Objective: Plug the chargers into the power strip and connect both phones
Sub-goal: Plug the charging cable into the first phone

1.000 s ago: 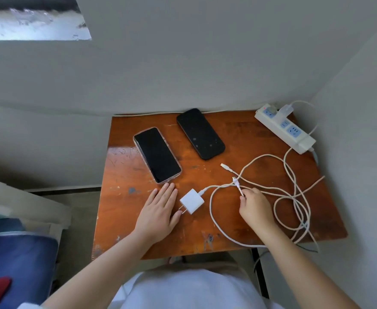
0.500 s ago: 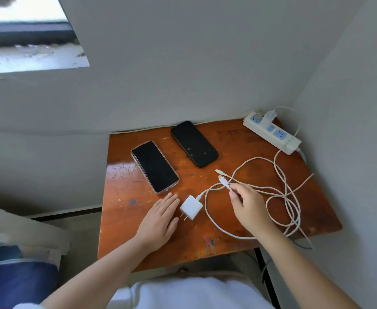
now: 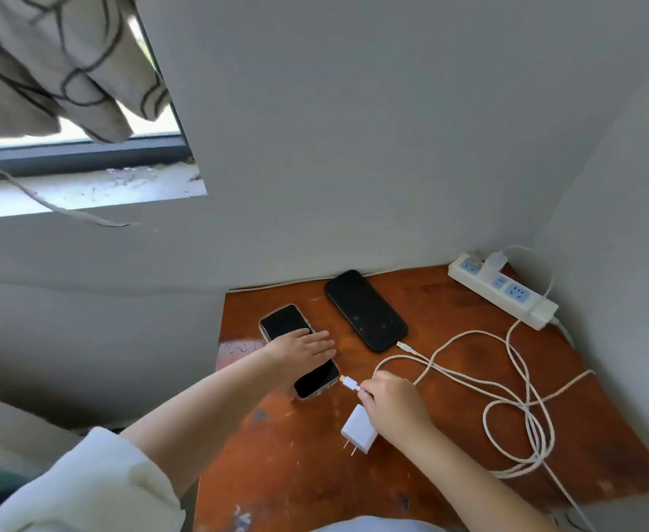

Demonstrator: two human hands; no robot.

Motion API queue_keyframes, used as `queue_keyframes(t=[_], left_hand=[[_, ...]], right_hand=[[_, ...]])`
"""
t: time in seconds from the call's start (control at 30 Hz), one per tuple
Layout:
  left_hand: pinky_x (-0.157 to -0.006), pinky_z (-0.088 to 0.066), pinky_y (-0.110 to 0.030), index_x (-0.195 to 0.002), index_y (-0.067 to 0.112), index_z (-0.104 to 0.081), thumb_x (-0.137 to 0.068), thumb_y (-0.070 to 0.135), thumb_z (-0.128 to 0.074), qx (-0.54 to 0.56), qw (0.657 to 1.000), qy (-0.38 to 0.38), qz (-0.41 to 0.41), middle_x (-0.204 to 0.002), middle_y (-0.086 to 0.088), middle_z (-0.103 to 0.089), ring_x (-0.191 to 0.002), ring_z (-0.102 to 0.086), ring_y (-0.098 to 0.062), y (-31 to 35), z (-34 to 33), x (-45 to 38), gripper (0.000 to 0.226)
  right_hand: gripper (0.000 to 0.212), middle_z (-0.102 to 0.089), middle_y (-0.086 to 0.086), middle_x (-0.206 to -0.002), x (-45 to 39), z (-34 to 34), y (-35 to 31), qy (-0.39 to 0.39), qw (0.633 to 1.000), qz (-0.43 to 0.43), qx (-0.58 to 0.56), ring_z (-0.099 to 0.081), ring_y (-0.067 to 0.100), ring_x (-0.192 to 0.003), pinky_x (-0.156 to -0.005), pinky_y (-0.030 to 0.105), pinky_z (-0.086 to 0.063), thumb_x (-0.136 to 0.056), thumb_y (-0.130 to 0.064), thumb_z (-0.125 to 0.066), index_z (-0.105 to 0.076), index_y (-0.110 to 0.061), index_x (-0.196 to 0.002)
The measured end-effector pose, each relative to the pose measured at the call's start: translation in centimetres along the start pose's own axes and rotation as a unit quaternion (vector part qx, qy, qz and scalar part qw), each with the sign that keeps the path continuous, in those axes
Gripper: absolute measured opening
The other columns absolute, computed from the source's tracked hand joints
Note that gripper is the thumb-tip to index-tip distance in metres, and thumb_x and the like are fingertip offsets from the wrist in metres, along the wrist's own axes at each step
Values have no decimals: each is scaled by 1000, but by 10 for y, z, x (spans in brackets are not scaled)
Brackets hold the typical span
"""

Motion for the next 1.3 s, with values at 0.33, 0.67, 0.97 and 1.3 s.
queue_keyframes(t=[0.33,0.67,0.97,1.3], left_hand=[[-114,-13,-39,-138,7,-24,-70,40,-72,-1,998,20,-65,-146,-15,-30,-135,-24,-31,2,8,-10,90],[-110,-23,-34,-140,10,-19,-68,54,-66,149,982,116,-1,-146,-10,-28,-132,-21,-24,-20,9,6,97],[-107,-25,-30,-138,10,-24,-66,58,-67,167,976,143,4,-143,-9,-32,-129,-25,-23,-13,17,9,97],[-106,-28,-31,-135,12,-29,-65,58,-66,177,971,162,16,-139,-7,-38,-125,-29,-23,-9,21,10,92]], right_hand=[[29,-66,3,-107,-9,-7,-1,16,999,11,49,-56,17,-99,-90,29,-37,-98,-26,-38,-61,-16,-112],[13,-74,7,-85,2,10,-8,60,998,-14,15,-65,20,-83,-85,36,-43,-84,-19,-63,-73,-13,-90],[23,-66,-4,-46,5,27,-16,91,995,-5,40,-62,11,-46,-52,32,-54,-43,-11,-91,-72,-19,-52],[18,-74,8,-92,0,16,-6,50,998,-24,5,-61,21,-91,-88,36,-38,-89,-18,-56,-72,-12,-96]])
Point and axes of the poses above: each hand's wrist, its own x-axis away from the middle knuckle, its own z-axis out of the back of the hand, y = z × x, the point moved 9 cm from there along -x, towards the middle knuckle
